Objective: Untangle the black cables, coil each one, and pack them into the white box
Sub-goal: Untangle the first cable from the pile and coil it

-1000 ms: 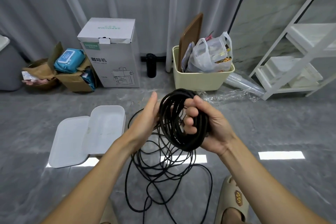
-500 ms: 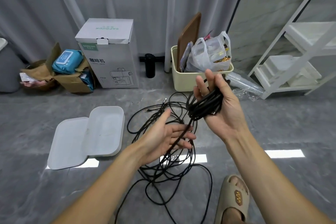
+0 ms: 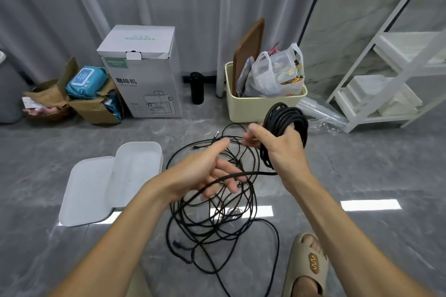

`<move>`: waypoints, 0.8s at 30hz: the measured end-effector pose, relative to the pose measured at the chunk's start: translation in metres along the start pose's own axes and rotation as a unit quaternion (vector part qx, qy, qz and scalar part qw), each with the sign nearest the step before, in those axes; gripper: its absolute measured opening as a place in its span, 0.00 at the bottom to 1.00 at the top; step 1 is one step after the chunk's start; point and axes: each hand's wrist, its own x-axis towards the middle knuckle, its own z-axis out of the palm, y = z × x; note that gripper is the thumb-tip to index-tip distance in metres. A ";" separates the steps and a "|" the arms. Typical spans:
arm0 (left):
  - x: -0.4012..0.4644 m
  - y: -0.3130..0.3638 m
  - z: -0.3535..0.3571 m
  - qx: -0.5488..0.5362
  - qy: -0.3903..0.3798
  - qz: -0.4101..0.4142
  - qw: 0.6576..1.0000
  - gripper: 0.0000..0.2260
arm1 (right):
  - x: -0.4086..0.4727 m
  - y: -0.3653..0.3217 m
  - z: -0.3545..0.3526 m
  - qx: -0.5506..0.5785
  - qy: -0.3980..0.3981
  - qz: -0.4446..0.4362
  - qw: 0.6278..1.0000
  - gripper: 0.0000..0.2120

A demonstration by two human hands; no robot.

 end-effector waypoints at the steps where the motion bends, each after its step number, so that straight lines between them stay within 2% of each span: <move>1: -0.003 0.004 -0.001 0.047 0.043 0.015 0.998 0.34 | 0.000 0.000 0.000 -0.013 -0.024 0.020 0.999 0.08; 3: -0.005 0.010 -0.004 0.120 0.113 0.059 0.985 0.33 | -0.002 -0.002 -0.001 -0.015 -0.091 0.096 0.991 0.08; 6: -0.005 0.012 -0.007 0.149 0.202 0.129 0.959 0.32 | -0.008 -0.006 0.002 0.014 -0.209 0.209 0.955 0.08; 9: -0.001 0.010 -0.009 0.155 0.269 0.180 0.933 0.30 | -0.018 -0.011 0.008 0.050 -0.292 0.252 0.921 0.11; 15: 0.004 0.003 -0.012 0.118 0.257 0.216 0.935 0.26 | -0.029 -0.012 0.019 0.080 -0.339 0.273 0.897 0.22; 18: 0.006 0.002 -0.014 0.077 0.248 0.240 0.935 0.25 | -0.029 -0.008 0.021 0.103 -0.352 0.268 0.891 0.23; 24: 0.008 0.002 -0.017 0.075 0.304 0.263 0.912 0.24 | -0.030 -0.004 0.026 0.101 -0.400 0.282 0.866 0.26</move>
